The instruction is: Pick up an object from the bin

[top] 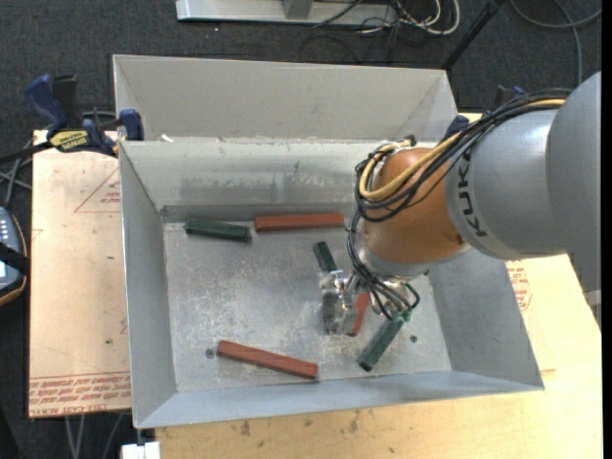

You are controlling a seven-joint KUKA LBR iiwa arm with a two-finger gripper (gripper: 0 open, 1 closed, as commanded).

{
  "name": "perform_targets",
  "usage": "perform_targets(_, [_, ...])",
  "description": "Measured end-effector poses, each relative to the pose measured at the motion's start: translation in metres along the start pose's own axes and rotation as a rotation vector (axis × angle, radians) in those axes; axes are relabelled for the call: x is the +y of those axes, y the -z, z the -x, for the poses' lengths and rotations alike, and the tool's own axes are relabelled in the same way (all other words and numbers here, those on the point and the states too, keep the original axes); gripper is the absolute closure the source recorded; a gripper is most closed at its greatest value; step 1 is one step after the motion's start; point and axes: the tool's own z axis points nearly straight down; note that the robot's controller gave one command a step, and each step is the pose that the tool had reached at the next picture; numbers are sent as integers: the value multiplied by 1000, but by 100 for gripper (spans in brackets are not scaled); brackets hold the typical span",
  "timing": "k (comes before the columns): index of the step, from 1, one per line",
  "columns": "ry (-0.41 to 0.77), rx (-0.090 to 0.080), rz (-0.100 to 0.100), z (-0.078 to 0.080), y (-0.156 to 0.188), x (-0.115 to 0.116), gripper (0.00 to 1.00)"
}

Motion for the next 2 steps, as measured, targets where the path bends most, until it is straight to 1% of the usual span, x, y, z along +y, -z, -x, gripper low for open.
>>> perform_targets(1, [-1,0,0,0,0,0,0])
perform_targets(2, [-1,0,0,0,0,0,0])
